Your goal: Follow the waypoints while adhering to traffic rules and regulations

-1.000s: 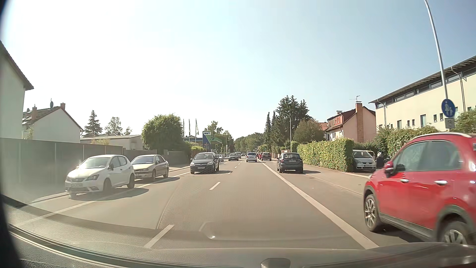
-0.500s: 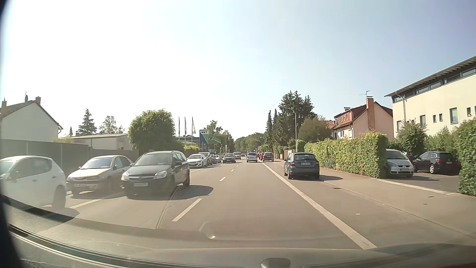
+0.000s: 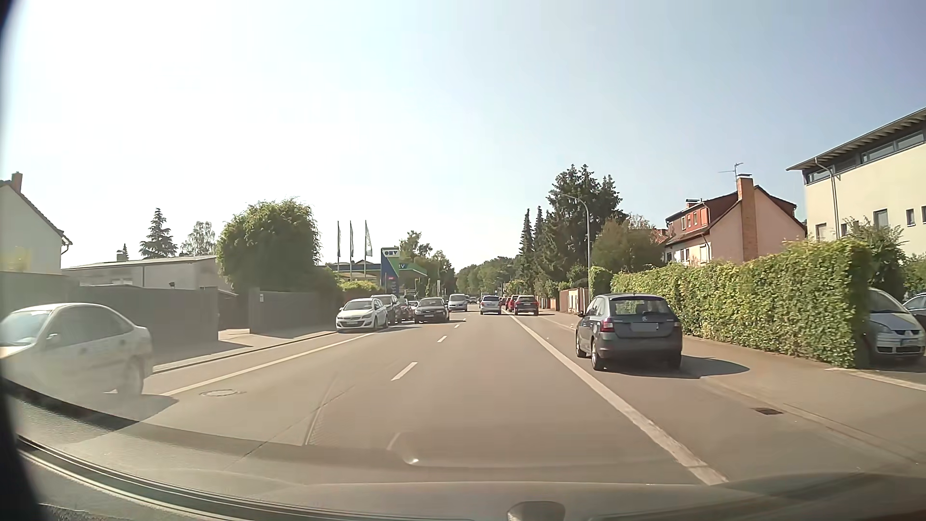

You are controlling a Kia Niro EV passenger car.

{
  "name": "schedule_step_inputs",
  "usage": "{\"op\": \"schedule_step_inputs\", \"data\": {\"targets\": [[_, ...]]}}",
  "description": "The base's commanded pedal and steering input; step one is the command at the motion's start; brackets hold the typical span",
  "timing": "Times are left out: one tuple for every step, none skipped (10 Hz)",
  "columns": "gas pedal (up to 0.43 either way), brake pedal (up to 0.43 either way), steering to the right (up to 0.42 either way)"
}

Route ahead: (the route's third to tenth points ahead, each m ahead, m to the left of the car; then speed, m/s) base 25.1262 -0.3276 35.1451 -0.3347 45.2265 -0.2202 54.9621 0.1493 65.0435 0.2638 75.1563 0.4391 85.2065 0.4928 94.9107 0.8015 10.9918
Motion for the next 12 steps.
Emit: {"op": "schedule_step_inputs", "data": {"targets": [[0.039,0.03,0.0],[0.047,0.024,0.0],[0.059,0.03,0.0],[0.059,0.03,0.0],[0.059,0.03,0.0],[0.059,0.03,0.0],[0.059,0.03,0.0],[0.059,0.03,0.0],[0.059,0.03,0.0],[0.059,0.03,0.0],[0.059,0.03,0.0],[0.059,0.03,0.0]]}}
